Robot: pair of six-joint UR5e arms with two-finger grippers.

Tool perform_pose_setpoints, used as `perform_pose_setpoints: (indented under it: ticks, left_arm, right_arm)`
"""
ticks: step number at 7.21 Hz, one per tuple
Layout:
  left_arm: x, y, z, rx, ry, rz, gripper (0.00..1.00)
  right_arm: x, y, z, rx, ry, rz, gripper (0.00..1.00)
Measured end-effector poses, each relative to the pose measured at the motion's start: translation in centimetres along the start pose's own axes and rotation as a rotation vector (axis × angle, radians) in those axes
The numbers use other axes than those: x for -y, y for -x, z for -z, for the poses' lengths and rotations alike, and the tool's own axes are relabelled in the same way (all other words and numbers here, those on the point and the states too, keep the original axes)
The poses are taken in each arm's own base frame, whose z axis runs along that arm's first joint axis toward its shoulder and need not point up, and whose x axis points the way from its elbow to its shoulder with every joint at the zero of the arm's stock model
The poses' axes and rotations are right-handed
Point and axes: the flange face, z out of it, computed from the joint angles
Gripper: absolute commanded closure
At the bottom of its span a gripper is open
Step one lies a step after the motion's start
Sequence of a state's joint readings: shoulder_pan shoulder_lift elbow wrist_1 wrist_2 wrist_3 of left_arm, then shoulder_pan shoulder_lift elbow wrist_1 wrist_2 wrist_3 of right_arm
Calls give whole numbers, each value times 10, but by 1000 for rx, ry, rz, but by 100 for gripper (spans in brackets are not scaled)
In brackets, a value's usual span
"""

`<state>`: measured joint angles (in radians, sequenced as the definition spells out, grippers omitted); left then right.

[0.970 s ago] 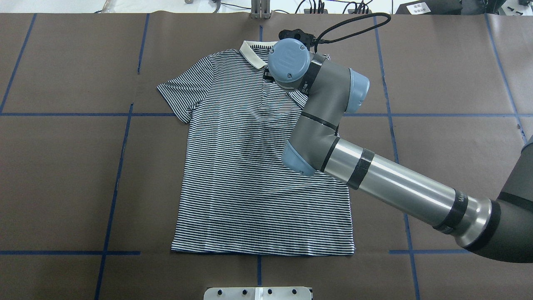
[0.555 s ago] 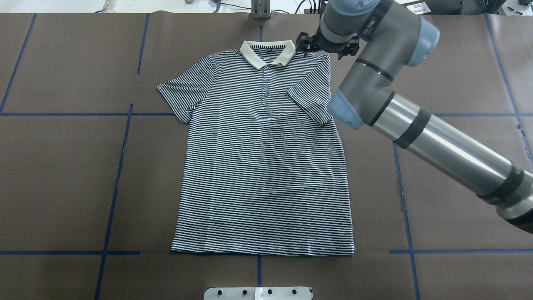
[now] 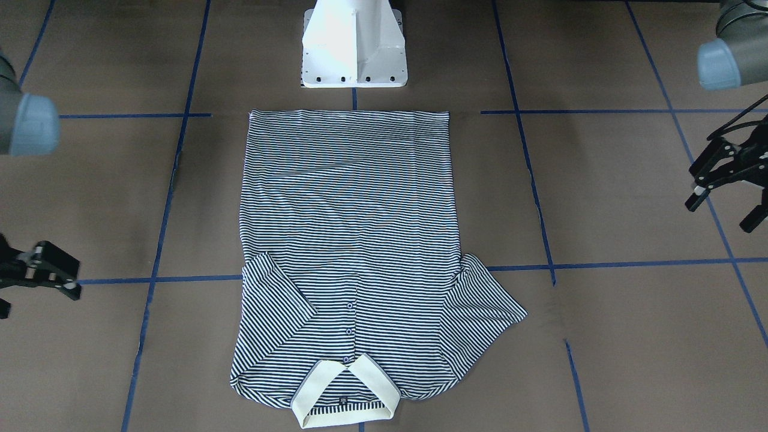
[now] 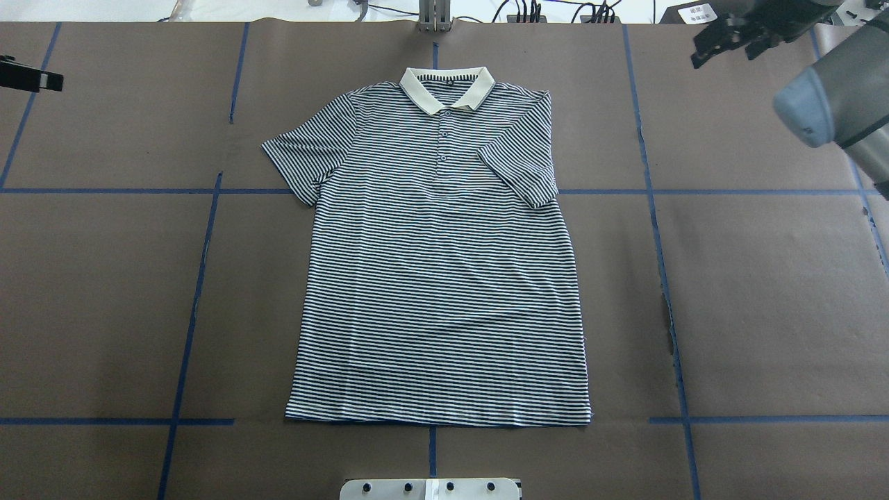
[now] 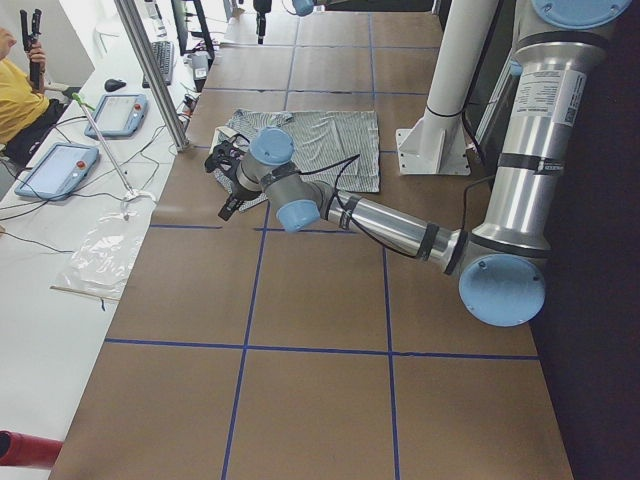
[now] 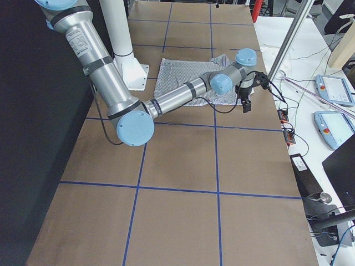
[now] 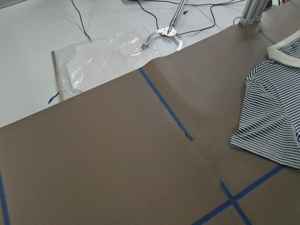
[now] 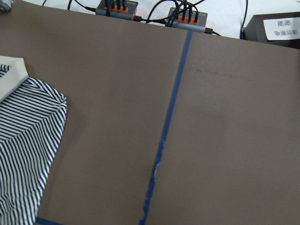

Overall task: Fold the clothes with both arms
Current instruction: 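Move the left gripper to the shirt's sleeve nearest it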

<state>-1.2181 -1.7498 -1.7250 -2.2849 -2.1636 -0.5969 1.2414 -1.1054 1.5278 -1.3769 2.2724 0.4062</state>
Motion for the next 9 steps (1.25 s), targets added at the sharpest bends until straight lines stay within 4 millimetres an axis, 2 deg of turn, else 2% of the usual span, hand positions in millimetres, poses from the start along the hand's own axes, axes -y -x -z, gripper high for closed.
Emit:
perform_pose_setpoints:
  ticks: [1,2,3,4,5,6,7,9]
  left_arm:
    - [0,-42,-43,10,1,99,37]
    - [-3,-83,-93,36,-4,179,37]
    - [-4,-112,-141,75,-12,231,38]
    - [-4,-133,-185,117,-23,267,39]
    - [-7,-144,-219,150,-39,287,41]
    - [-12,-146,-244,164,-53,294,42]
    - [-13,-147,-261,172,-63,300,42]
    - [-14,-152,-276,179,-64,299,42]
  right_arm:
    - [-16,-39,11,13,7,21,0]
    - [-24,-57,16,16,9,27,0]
    - [-28,-64,17,17,10,28,0]
    - [-30,-66,17,17,9,30,0]
    - [-31,-68,16,17,9,30,0]
    - [-31,-68,16,17,9,29,0]
    - [-31,-68,16,16,10,27,0]
    - [-32,-70,15,14,11,26,0]
